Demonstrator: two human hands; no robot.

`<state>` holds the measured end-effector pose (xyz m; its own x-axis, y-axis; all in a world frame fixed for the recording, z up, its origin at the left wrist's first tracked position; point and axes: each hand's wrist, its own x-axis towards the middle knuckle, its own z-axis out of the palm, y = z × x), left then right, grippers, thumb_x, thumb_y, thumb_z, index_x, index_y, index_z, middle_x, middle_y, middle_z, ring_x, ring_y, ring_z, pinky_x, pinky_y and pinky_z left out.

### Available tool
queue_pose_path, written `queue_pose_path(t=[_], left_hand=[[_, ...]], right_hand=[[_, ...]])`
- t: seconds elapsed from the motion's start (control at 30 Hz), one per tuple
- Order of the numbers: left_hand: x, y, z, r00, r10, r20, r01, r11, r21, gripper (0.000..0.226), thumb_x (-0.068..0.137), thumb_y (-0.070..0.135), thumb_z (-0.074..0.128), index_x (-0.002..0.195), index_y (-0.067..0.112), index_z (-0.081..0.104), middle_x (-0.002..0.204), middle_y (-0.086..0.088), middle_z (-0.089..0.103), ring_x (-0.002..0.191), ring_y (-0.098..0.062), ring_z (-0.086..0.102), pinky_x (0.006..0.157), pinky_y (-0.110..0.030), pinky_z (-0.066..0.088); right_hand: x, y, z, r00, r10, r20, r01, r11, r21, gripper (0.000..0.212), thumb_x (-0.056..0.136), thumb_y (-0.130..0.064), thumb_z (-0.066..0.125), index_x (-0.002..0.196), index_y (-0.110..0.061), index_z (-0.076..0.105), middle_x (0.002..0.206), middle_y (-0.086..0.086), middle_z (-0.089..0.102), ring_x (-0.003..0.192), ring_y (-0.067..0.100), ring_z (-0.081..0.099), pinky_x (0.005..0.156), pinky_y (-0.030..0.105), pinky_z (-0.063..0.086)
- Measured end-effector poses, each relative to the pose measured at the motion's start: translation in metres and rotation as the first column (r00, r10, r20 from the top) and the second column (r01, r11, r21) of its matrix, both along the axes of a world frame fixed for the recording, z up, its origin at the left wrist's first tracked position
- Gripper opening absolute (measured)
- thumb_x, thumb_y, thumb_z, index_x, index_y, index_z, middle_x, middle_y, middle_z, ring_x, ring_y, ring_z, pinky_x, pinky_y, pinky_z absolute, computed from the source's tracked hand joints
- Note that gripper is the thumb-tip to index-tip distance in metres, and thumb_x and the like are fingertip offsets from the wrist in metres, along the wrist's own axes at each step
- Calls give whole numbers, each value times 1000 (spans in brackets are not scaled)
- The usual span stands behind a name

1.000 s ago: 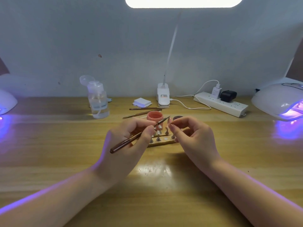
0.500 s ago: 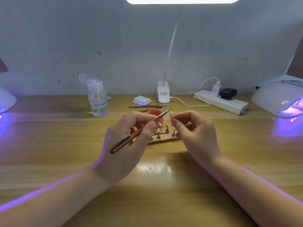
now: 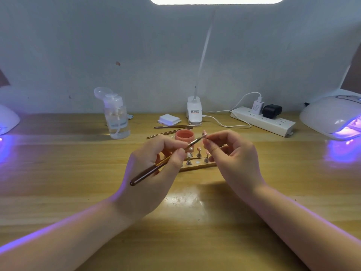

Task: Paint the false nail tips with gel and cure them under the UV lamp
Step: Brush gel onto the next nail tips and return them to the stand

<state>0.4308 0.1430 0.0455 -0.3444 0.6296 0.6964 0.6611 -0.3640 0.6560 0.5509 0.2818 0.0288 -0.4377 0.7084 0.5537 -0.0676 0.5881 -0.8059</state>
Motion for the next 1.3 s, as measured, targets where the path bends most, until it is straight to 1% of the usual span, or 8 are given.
queue_pose_path(t=[0.1, 0.23, 0.4, 0.7, 0.87, 1.03, 1.2, 1.3], left_hand=[[0, -2, 1, 999, -34, 17, 33, 999, 30, 14, 86, 32, 52, 89, 25, 64, 84, 10, 69, 81, -9, 65, 67, -12, 46], [2, 1, 2, 998, -16, 59, 14, 999, 33, 5, 90, 30, 62, 95, 32, 64, 87, 20, 69, 81, 0, 64, 68, -6, 43], [0, -1, 1, 999, -5, -32, 5, 1000, 8, 10, 85, 31, 54, 87, 32, 64, 85, 23, 67, 80, 1, 60, 69, -7, 40], [-3, -1, 1, 998, 11, -59, -11, 1000, 2, 12, 83, 34, 52, 87, 34, 64, 83, 22, 65, 80, -3, 57, 69, -17, 40], [-1, 1, 1, 998, 33, -57, -32, 999, 13, 11, 88, 36, 60, 97, 36, 66, 92, 22, 70, 90, 0, 62, 74, -9, 40], [-3, 1, 0, 998, 66, -15, -66, 998, 8, 10, 85, 33, 58, 89, 32, 67, 83, 15, 70, 84, -6, 63, 70, -10, 41], [0, 0, 2, 999, 34, 3, -34, 999, -16, 12, 85, 37, 61, 94, 33, 68, 88, 19, 70, 86, 1, 61, 72, -7, 40], [-1, -2, 2, 1000, 5, -7, -5, 1000, -28, 16, 81, 35, 54, 86, 28, 67, 83, 16, 68, 81, -5, 60, 69, -15, 42]], right_hand=[[1, 0, 0, 1000, 19, -8, -20, 999, -37, 9, 86, -14, 71, 89, -22, 70, 77, 1, 71, 64, 27, 67, 63, 52, 55], [-1, -1, 0, 999, 49, -20, -50, 997, -67, 8, 87, -15, 71, 90, -22, 70, 78, 0, 72, 65, 25, 68, 65, 51, 57], [-1, -2, 0, 997, 65, -53, -70, 992, -103, 6, 87, -16, 70, 86, -22, 70, 78, 4, 73, 67, 28, 67, 66, 51, 57], [-2, -3, 1, 995, 83, -59, -91, 987, -133, 3, 87, -16, 69, 90, -15, 70, 79, 9, 72, 73, 32, 67, 69, 52, 56], [-1, -4, 1, 996, 68, -49, -73, 992, -98, 5, 87, -17, 70, 88, -22, 69, 77, 5, 72, 67, 29, 66, 65, 50, 56], [-1, -2, -1, 999, 31, -29, -33, 997, -67, 9, 87, -16, 71, 87, -25, 69, 78, 2, 72, 67, 30, 66, 65, 52, 55], [-2, -1, -1, 1000, 1, -26, -1, 1000, -2, 14, 86, -13, 71, 88, -27, 69, 77, -4, 70, 63, 26, 65, 61, 51, 54], [-1, 1, -3, 1000, -16, -14, 16, 1000, 20, 11, 86, -13, 72, 89, -24, 69, 77, -5, 70, 62, 24, 65, 61, 49, 54]])
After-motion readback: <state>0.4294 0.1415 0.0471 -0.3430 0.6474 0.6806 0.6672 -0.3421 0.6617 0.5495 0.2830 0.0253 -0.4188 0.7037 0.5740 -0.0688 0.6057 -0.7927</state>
